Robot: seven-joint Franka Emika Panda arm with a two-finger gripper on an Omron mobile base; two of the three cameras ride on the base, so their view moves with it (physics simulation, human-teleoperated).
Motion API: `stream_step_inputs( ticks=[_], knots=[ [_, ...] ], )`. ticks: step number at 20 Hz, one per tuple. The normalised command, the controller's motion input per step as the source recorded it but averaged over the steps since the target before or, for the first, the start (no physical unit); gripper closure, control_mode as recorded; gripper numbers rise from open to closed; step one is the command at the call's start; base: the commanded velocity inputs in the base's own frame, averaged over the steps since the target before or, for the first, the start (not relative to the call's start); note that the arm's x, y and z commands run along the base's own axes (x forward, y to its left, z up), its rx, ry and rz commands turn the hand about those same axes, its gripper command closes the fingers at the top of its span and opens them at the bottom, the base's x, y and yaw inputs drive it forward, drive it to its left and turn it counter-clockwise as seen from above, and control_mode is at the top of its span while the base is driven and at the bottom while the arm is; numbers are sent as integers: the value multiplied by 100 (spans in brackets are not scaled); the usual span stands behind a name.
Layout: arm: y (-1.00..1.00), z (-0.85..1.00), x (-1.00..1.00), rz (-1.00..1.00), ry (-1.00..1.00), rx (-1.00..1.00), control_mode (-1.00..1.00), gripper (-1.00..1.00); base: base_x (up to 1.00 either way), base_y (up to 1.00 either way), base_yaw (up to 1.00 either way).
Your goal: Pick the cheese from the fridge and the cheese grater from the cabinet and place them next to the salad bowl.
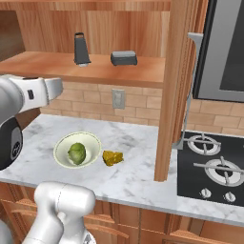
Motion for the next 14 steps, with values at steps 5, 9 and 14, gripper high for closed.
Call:
stream_step_inputs(
  ticks=[5,9,14],
  knots=[
    [4,38,3,0,3,0,-100,-100,0,0,0],
    [7,31,10,0,1,0,-100,-100,0,0,0],
    [1,1,9,0,-8,0,-100,-100,0,0,0]
  ],
)
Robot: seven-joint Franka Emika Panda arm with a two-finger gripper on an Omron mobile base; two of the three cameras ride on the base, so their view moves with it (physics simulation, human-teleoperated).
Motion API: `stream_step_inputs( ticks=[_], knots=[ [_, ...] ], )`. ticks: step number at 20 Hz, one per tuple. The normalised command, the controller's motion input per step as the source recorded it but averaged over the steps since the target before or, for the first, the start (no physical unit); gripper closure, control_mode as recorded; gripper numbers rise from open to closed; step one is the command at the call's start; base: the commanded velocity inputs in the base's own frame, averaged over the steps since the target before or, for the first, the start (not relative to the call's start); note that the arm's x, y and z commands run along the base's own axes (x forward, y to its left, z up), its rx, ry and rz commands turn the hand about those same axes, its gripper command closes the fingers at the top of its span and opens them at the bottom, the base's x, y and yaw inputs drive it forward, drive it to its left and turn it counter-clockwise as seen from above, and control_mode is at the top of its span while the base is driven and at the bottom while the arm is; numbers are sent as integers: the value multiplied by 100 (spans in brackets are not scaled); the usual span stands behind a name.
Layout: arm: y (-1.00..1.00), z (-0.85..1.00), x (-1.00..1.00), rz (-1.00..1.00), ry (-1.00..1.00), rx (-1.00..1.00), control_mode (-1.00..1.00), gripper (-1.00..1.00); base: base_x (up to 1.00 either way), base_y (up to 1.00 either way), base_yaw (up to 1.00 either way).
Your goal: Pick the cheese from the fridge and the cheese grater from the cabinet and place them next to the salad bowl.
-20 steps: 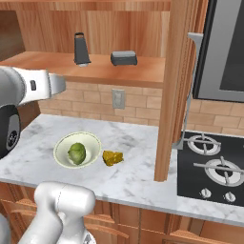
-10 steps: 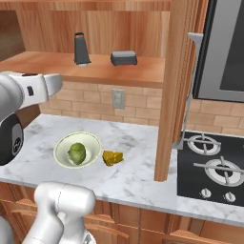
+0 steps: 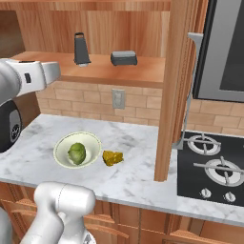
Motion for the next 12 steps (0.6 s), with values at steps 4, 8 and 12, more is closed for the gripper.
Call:
stream_step_inputs(
  ticks=[4,8,12],
  knots=[
    [0,-21,11,2,-17,0,-100,-100,0,0,0],
    [0,-2,21,0,-8,0,-100,-100,0,0,0],
    [0,0,33,0,0,0,-100,-100,0,0,0]
  ],
)
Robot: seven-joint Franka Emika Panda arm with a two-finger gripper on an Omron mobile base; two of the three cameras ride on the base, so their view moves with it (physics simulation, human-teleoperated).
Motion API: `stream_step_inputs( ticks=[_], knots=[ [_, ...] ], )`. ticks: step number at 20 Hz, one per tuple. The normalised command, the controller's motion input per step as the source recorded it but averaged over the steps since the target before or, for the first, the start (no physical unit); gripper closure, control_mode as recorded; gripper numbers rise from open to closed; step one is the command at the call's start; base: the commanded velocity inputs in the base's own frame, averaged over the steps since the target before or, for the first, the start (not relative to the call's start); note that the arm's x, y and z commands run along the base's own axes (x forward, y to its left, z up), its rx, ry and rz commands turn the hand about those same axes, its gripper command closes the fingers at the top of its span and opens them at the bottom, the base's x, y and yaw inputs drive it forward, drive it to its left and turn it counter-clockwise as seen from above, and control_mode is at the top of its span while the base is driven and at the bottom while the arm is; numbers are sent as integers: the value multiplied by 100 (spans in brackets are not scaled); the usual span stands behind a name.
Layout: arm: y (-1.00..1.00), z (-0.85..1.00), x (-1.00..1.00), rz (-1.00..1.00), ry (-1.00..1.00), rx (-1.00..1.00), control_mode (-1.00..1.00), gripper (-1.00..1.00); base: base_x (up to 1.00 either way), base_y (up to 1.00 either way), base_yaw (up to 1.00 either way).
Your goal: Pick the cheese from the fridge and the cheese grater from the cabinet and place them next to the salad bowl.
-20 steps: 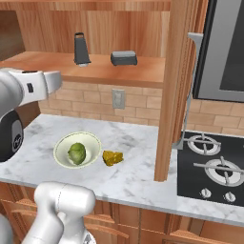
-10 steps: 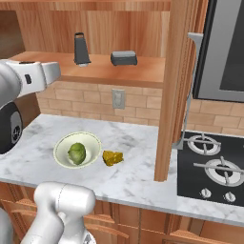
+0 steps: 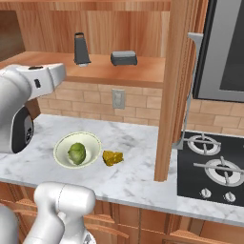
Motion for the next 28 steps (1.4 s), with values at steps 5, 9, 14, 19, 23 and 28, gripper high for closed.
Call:
stream_step_inputs(
  ticks=[5,9,14,19,23,28],
  knots=[
    [0,0,44,0,4,0,-100,-100,0,0,0],
    [0,9,42,0,15,0,-100,-100,0,0,0],
    [0,6,43,0,15,0,-100,-100,0,0,0],
    [0,0,38,0,5,0,-100,-100,0,0,0],
    [0,0,27,0,0,0,-100,-100,0,0,0],
    [0,0,25,1,0,0,-100,-100,0,0,0]
  ],
)
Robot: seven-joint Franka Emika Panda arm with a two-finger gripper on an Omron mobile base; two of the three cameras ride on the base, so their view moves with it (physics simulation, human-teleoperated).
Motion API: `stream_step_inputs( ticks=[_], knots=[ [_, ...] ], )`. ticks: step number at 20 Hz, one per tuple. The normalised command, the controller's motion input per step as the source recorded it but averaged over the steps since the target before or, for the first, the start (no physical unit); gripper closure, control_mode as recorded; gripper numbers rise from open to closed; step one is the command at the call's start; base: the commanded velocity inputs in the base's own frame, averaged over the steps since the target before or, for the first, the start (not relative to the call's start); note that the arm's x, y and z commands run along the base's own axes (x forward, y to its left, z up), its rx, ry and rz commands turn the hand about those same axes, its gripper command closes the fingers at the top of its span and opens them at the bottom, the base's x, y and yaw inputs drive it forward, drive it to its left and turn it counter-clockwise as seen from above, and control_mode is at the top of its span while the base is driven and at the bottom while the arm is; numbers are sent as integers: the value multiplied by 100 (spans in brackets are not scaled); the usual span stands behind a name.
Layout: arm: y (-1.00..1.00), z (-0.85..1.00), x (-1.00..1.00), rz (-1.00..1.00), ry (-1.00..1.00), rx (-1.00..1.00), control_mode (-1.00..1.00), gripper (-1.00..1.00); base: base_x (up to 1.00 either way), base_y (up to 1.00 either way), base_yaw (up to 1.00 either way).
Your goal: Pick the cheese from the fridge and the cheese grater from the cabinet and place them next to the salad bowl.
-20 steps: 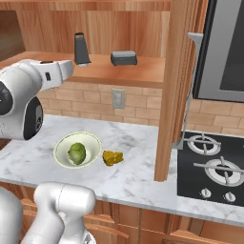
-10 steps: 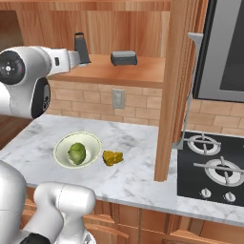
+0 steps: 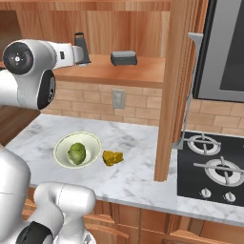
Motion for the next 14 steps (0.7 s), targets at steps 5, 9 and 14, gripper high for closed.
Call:
stream_step_inputs(
  ticks=[5,9,14],
  knots=[
    [0,0,27,0,0,0,-100,-100,0,0,0],
    [0,0,31,0,0,0,-100,-100,0,0,0],
    [0,0,29,0,0,0,-100,-100,0,0,0]
  ],
)
